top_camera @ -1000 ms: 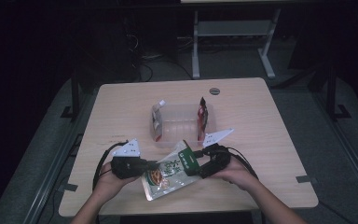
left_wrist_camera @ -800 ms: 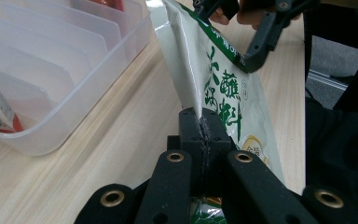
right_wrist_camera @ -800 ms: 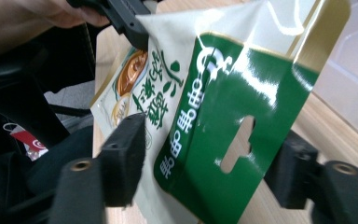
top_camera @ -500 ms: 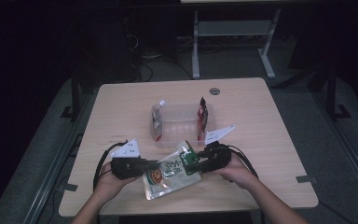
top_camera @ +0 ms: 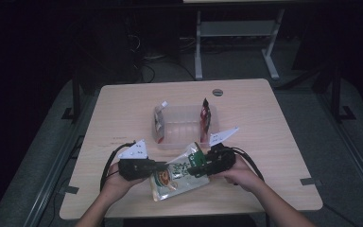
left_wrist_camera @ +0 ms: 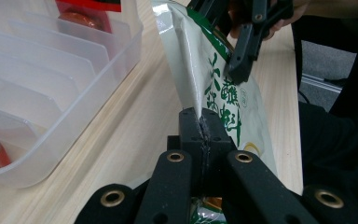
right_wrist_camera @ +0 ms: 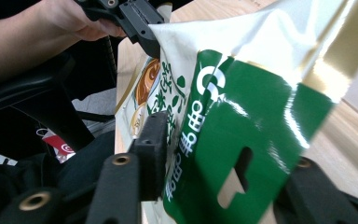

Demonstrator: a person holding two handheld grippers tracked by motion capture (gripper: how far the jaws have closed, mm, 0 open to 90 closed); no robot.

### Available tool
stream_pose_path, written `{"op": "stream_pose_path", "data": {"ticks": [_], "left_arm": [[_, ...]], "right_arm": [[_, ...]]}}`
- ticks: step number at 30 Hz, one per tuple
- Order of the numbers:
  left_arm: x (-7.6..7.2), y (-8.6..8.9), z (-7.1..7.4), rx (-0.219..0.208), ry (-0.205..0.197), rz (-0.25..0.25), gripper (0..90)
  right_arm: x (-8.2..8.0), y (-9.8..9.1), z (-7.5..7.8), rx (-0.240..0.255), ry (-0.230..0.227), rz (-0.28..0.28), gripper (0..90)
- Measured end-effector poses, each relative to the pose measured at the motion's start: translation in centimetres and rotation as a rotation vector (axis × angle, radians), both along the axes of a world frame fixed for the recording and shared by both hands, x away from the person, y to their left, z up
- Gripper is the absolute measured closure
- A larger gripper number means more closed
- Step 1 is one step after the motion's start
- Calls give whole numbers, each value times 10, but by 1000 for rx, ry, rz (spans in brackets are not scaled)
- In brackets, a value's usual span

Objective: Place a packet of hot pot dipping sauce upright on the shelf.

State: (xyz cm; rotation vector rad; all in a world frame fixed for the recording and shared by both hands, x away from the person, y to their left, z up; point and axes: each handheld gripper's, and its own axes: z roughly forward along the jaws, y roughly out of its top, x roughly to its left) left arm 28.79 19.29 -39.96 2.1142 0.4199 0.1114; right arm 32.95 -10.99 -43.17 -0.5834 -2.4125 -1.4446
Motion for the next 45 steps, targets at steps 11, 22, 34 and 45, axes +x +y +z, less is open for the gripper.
{"op": "stream_pose_path", "data": {"ticks": [11, 22, 34, 45], "left_arm": [[0, 7, -3, -23, -25, 0, 891], [2, 11, -3, -17, -46, 64, 748], [4, 3, 4, -21, -38, 85, 895], [-2, -39, -8, 10, 25, -48, 895]], "right_arm": [[-3, 2, 4, 36, 8, 53, 841], [-3, 3, 4, 48, 30, 70, 898], [-6, -4, 19, 112, 0, 70, 900], [-15, 0, 35, 142, -43, 99, 899]]}}
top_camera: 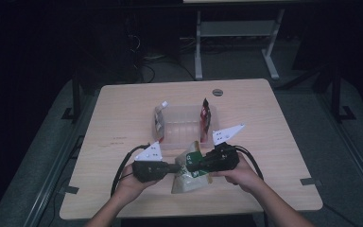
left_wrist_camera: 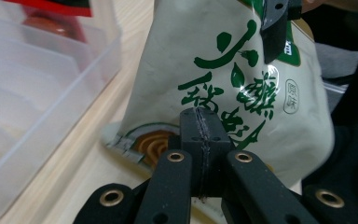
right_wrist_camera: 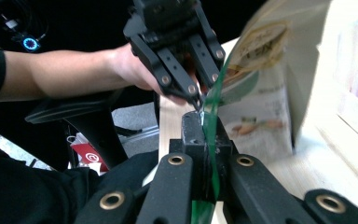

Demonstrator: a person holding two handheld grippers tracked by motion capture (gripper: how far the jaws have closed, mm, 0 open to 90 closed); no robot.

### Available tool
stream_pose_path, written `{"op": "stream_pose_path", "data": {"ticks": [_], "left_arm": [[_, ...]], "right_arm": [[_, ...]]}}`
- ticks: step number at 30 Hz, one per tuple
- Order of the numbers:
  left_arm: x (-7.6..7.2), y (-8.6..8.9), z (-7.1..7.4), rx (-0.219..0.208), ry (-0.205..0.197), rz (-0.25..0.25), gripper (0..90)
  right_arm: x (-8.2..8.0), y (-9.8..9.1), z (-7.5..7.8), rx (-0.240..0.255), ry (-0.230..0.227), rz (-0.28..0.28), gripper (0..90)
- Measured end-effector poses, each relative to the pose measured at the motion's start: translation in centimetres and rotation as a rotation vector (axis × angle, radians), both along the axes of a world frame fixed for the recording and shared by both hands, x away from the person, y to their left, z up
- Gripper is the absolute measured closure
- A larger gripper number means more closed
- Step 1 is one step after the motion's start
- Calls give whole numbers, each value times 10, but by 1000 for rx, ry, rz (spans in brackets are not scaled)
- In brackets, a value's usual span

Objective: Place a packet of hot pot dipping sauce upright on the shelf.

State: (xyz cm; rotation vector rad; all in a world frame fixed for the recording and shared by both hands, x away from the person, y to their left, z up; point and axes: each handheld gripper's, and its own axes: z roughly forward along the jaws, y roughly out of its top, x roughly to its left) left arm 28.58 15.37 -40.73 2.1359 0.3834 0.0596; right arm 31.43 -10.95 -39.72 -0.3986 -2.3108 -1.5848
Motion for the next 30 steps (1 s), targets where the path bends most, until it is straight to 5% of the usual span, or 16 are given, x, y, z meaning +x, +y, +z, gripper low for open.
{"op": "stream_pose_path", "data": {"ticks": [6, 16, 23, 30], "left_arm": [[-5, -10, -2, 8, 9, -31, 895], [-4, 7, -3, 19, 21, -2, 838], [-4, 24, -9, 40, 104, 30, 654], [-1, 33, -20, 67, 179, 64, 420]], "right_arm": [[-1, -1, 4, 27, -17, 8, 900], [-4, -4, 9, 12, -39, -17, 900], [0, -7, 24, -23, -80, -68, 899], [16, -9, 36, -2, -104, -109, 900]]}}
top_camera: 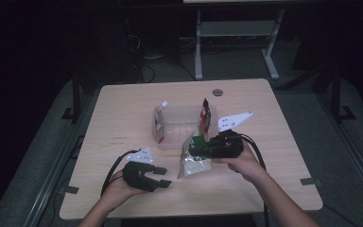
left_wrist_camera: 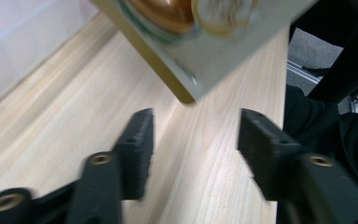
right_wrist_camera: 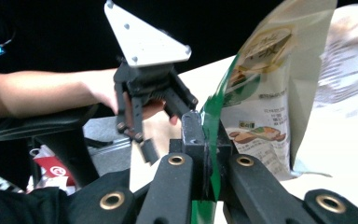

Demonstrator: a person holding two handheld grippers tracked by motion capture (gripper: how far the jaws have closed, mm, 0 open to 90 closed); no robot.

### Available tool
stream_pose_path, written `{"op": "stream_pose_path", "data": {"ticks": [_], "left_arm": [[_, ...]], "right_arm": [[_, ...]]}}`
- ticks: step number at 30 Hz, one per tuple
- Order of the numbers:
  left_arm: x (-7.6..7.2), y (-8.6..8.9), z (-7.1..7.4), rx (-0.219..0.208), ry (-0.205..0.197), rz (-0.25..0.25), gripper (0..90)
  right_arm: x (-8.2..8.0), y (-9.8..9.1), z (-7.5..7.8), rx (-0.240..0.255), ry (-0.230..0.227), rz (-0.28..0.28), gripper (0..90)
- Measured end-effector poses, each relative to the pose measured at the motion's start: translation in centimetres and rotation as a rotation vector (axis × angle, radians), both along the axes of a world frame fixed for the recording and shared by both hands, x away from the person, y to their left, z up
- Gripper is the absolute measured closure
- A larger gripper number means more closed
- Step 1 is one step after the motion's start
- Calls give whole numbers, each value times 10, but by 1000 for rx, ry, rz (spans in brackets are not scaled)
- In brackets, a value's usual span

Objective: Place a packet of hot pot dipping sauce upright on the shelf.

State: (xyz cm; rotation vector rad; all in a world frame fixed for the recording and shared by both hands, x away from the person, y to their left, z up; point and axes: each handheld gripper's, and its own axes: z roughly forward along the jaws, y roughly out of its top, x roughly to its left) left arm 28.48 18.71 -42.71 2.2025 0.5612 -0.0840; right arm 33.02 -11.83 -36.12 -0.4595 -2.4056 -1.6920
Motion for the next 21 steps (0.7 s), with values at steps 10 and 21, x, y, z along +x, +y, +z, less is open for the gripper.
{"op": "stream_pose_path", "data": {"ticks": [10, 21], "left_arm": [[1, -2, -6, 78, -67, 3, 223], [0, -5, -9, 114, -116, 5, 141]], "right_arm": [[30, -1, 25, -4, -42, -44, 900], [61, -1, 42, -27, -65, -91, 900]]}}
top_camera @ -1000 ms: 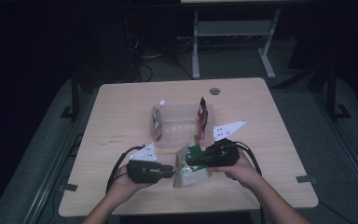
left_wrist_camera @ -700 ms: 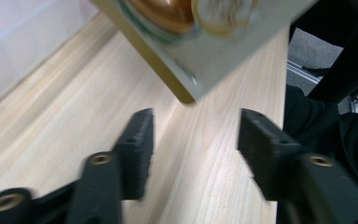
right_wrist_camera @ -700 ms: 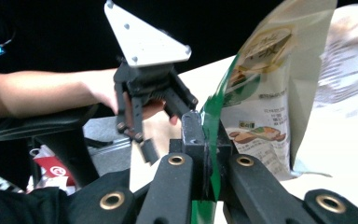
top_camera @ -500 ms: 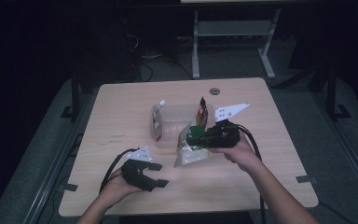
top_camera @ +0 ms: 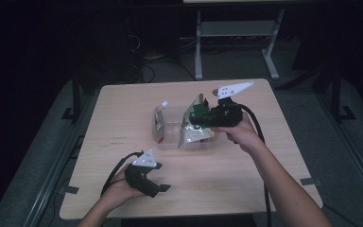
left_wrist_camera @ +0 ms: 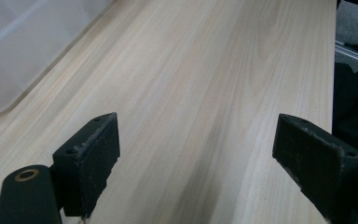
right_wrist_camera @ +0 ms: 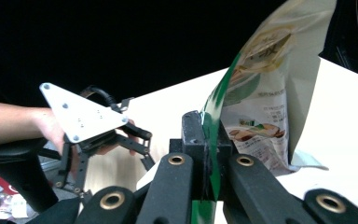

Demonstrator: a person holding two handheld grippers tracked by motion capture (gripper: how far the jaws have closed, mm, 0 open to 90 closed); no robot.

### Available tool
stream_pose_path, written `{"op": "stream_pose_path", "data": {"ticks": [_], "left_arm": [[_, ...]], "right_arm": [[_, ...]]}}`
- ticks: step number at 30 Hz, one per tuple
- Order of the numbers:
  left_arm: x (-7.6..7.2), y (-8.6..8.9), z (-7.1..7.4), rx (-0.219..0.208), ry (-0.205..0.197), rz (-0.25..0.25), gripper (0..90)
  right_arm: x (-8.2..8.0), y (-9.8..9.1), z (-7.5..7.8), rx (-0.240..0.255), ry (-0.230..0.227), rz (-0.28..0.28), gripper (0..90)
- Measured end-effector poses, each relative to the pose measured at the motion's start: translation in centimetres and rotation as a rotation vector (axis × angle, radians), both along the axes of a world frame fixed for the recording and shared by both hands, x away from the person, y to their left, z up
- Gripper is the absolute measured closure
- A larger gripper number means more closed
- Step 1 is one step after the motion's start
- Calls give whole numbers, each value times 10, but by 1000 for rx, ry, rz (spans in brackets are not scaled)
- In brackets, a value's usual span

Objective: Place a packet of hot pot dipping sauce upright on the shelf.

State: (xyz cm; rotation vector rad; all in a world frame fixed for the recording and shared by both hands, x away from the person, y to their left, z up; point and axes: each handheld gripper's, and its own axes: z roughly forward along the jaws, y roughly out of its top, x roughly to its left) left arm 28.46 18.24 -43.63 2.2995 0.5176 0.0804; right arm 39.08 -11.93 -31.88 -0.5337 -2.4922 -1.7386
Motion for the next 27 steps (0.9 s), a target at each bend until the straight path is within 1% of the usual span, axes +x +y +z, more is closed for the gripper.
{"op": "stream_pose_path", "data": {"ticks": [3, 4, 6, 12, 14, 16, 18, 23, 27], "left_arm": [[0, 0, -1, 14, -5, -2, 140], [0, -1, -1, 9, -3, 2, 140], [0, -1, -2, 16, -2, -2, 140], [0, -1, -3, 10, 0, -9, 140], [1, -1, -3, 14, -2, -11, 140], [0, -1, -3, 9, 1, -8, 140], [0, -2, -4, 4, 6, -5, 140], [0, -2, -4, 8, 6, -11, 140], [0, -2, -4, 14, 2, -21, 140]], "right_arm": [[8, 2, 1, -14, 2, -6, 900], [10, 3, 1, -20, 4, -8, 900], [14, 4, 2, -23, 6, -13, 900], [23, 4, 2, -37, 6, -29, 899], [25, 4, 2, -47, 5, -35, 900], [27, 5, 2, -62, 3, -41, 900], [29, 6, -1, -70, 10, -46, 900], [34, 11, -9, -112, 14, -62, 899], [38, 14, -14, -124, 22, -72, 899]]}}
